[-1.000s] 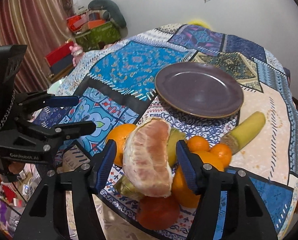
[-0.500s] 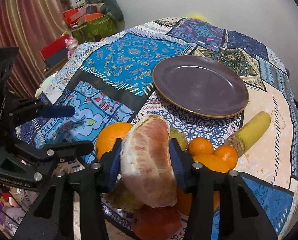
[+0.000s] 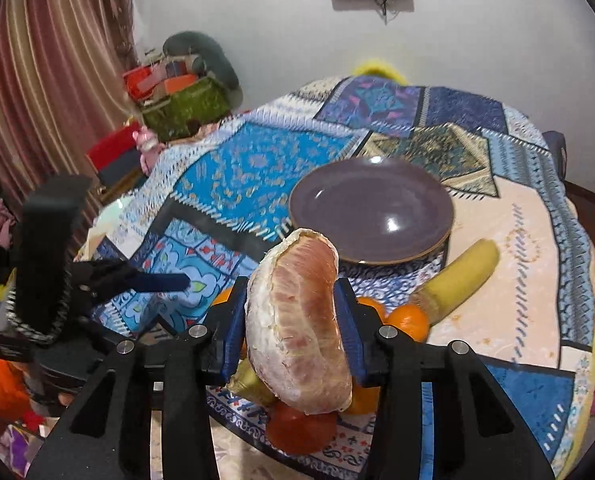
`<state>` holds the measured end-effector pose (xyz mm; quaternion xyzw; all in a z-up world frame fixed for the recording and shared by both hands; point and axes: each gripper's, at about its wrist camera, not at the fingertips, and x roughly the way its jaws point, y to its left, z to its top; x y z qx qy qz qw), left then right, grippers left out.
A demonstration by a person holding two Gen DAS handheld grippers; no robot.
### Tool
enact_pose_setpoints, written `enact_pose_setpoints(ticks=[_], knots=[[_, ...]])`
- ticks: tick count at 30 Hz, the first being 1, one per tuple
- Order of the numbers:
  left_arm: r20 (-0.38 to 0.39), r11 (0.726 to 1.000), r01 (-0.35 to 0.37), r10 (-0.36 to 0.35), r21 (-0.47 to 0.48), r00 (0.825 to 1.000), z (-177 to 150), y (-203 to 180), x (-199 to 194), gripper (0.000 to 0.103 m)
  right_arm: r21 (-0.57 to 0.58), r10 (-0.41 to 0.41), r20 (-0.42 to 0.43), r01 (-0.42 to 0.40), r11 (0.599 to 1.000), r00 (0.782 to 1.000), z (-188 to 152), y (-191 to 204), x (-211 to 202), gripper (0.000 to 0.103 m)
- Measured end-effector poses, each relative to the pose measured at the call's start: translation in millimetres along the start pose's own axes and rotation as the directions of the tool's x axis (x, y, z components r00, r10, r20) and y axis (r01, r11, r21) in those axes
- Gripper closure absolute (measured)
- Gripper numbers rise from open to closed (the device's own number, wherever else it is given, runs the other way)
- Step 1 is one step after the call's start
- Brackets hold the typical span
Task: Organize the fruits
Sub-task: 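Lift the pomelo with the right tool while the left tool grasps an orange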
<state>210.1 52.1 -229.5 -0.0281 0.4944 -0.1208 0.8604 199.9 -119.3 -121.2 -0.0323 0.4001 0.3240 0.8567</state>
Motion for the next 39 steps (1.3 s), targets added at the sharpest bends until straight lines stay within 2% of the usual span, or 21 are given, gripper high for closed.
enact_pose_setpoints(ticks=[6,11,14,16,17,18,24,29,39], knots=[[-0.033,0.999,-0.021,0.02,-0.027,0.999,4.7,0.0,18.4,0.022,0.027,-0.012,0.021,0.011,1.0,1.0,-3.8,-11.4,-9.8,0.064],[-0.034,0.997,0.012,-0.015,-0.074,0.999,5.4,5.6,24.9,0.022,0.039,-0.012,0.022,0.012,0.999,1.0,-10.1,-17.1,-13.8,0.064],[-0.039,0.998,0.033,-0.035,-0.062,0.999,6.6,6.0,28.5,0.022,0.052,-0.012,0.021,0.011,0.999,1.0,-11.7,-21.8,-14.3,0.064],[-0.044,0.996,0.055,-0.058,-0.066,0.997,7.6,6.8,30.3,0.027,0.063,-0.009,0.024,0.007,0.998,1.0,-12.1,-23.5,-15.5,0.064],[-0.047,0.994,0.086,-0.09,-0.071,0.995,8.0,7.2,30.5,0.037,0.066,-0.009,0.026,0.007,0.998,1.0,-12.5,-24.1,-16.4,0.064],[-0.05,0.992,0.102,-0.106,-0.075,0.993,8.3,6.8,30.5,0.04,0.065,-0.012,0.027,0.01,0.998,1.0,-12.9,-24.5,-17.4,0.064],[-0.04,0.998,0.037,-0.04,-0.058,0.998,10.4,-1.0,25.5,0.041,0.069,-0.029,0.036,0.026,0.997,0.999,-14.4,-28.6,-23.0,0.064],[0.009,0.998,-0.03,0.03,-0.062,0.999,17.3,3.8,10.9,0.041,0.064,-0.054,0.051,0.051,0.997,0.997,-9.2,-31.8,-27.1,0.064],[0.131,0.994,-0.063,0.074,-0.089,0.989,48.2,15.0,-24.4,0.041,0.053,-0.091,0.099,0.086,0.995,0.991,16.0,-42.1,-23.7,0.064]])
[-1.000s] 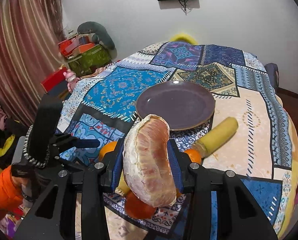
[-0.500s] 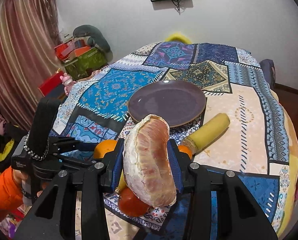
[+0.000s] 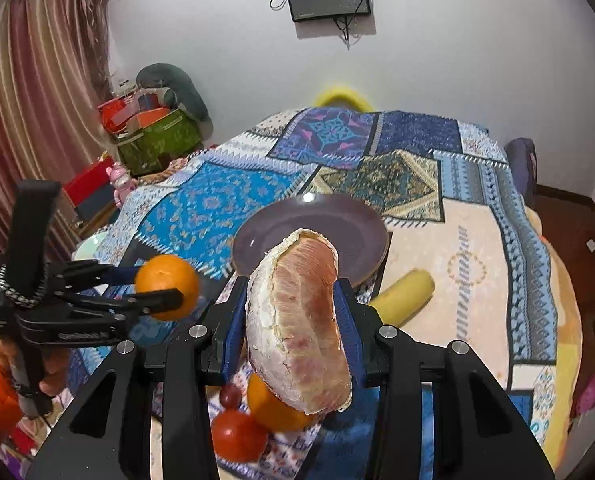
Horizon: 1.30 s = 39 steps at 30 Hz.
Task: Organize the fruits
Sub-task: 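Lift the pomelo with the right tool while the left tool grasps an orange, then place the orange and pomelo on the brown plate with both tools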
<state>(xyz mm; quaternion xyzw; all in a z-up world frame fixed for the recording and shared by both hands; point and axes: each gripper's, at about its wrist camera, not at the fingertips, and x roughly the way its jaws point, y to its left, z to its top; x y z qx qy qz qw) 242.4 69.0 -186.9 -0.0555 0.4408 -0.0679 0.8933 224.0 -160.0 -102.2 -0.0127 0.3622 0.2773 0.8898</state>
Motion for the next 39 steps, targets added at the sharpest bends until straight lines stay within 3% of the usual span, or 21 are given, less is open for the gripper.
enact_pose_setpoints(ticks=[10,16,27,39], knots=[[0.094,1.0,-0.015,0.014,0.012,0.995,47.0,0.7,-10.4,0.041,0.004,-0.037,0.062,0.037,0.999,0.997,32.2,-12.1,10.8,0.064],[0.108,0.999,-0.028,0.025,0.027,0.994,67.4,2.5,-1.1,0.041,-0.003,-0.05,0.092,0.05,0.999,0.995,53.0,-18.6,22.7,0.064],[0.089,0.999,-0.033,0.032,0.008,0.996,88.4,12.0,35.7,0.041,-0.034,-0.059,0.075,0.062,0.997,0.995,68.8,-21.4,59.1,0.064],[0.014,0.999,-0.035,0.035,0.031,0.999,95.7,11.7,95.3,0.041,-0.062,-0.076,-0.029,0.074,0.995,0.997,68.7,-33.9,112.2,0.064]])
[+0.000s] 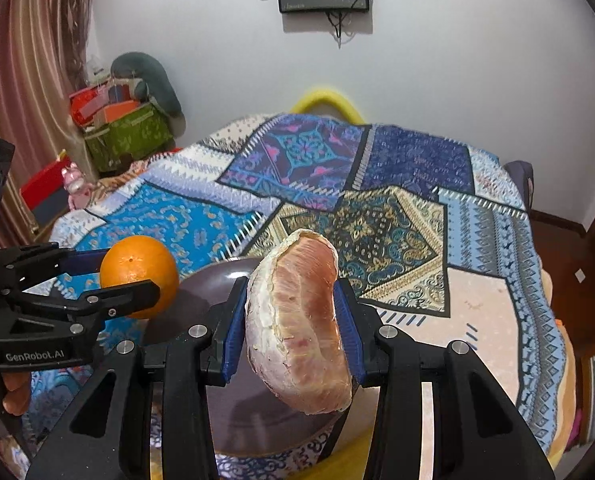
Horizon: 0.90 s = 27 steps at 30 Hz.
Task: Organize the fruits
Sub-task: 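Place the orange and pomelo on the brown plate with both tools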
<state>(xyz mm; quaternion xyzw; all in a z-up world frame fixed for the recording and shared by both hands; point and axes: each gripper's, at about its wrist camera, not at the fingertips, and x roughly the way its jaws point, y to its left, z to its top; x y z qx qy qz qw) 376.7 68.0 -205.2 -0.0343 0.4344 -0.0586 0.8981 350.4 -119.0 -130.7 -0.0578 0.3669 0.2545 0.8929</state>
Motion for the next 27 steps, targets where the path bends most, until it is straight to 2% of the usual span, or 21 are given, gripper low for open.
enact_pose_setpoints(ticks=[12,23,27], knots=[[-0.082,1.0,-0.006,0.004,-0.022,0.997,-2.5,3.1,46.8,0.041,-0.018,0.005,-0.134,-0.007,1.0,0.991,-7.3,-11.9,44.6,0.064],[-0.076,1.0,-0.021,0.019,-0.023,0.997,0.6,0.5,50.6,0.04,-0.063,-0.005,-0.2,-0.007,0.998,0.98,-13.2,-9.2,61.0,0.064],[-0.089,0.999,-0.043,0.041,-0.016,0.995,-0.9,-0.7,50.9,0.038,-0.072,-0.006,-0.197,-0.008,0.997,0.98,-14.7,-5.1,58.7,0.062]])
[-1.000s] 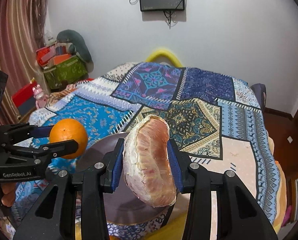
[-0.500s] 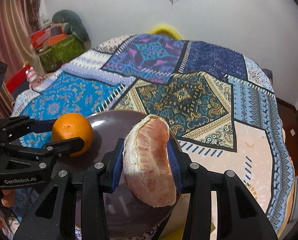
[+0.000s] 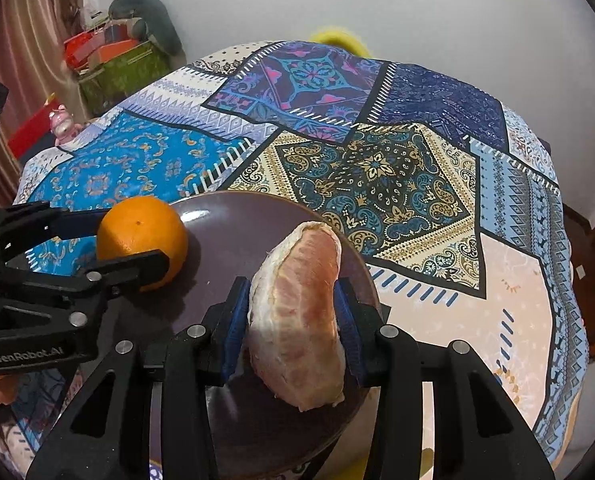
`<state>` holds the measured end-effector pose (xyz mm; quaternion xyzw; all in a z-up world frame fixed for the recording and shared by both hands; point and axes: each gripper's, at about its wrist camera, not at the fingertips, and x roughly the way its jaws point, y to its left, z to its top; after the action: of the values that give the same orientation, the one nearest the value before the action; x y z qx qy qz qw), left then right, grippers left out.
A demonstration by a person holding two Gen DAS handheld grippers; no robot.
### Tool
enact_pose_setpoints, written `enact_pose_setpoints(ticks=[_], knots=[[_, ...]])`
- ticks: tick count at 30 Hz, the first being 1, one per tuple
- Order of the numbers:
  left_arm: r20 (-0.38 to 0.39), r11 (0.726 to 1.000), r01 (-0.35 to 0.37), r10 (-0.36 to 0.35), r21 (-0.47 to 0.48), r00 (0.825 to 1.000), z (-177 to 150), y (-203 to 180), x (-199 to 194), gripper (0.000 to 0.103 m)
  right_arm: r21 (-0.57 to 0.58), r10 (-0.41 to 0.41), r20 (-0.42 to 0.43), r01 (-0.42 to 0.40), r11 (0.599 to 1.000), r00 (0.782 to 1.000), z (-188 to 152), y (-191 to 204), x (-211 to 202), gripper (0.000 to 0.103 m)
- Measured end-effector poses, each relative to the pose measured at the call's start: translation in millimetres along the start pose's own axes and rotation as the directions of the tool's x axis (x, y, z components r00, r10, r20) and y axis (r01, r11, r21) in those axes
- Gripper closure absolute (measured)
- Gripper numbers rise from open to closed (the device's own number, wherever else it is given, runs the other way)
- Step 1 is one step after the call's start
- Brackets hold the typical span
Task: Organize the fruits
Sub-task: 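Place the orange and pomelo on the brown plate with both tools, then grasp the yellow cylinder with the left tool while the right grasps the red date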
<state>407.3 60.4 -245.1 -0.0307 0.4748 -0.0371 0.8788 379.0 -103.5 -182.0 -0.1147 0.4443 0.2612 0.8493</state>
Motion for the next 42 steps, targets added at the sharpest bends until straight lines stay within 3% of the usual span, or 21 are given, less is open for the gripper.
enact_pose_setpoints(ticks=[4,13,25,34,42], knots=[[-0.008,1.0,-0.009,0.009,-0.004,1.0,-3.7,2.2,-6.1,0.037,-0.014,-0.032,0.025,0.032,0.999,0.999,-0.6,4.4,-7.5,0.045],[0.055,0.999,-0.012,0.013,-0.03,0.998,-9.4,4.5,-51.9,0.031,0.016,-0.034,0.071,0.033,0.999,0.997,-1.4,4.5,-45.0,0.045],[0.149,0.999,-0.045,0.041,0.028,0.988,-31.5,-11.2,-134.2,0.03,0.08,-0.081,0.204,0.066,0.995,0.976,-14.1,8.0,-131.2,0.042],[0.179,0.998,-0.027,0.017,0.052,0.984,-64.8,-22.3,-189.3,0.022,0.113,-0.131,0.249,0.106,0.988,0.96,-53.1,14.6,-191.3,0.042],[0.135,0.997,0.001,-0.012,0.082,0.991,-102.6,-32.6,-200.2,0.02,0.174,-0.17,0.215,0.133,0.976,0.962,-105.6,5.7,-212.0,0.042]])
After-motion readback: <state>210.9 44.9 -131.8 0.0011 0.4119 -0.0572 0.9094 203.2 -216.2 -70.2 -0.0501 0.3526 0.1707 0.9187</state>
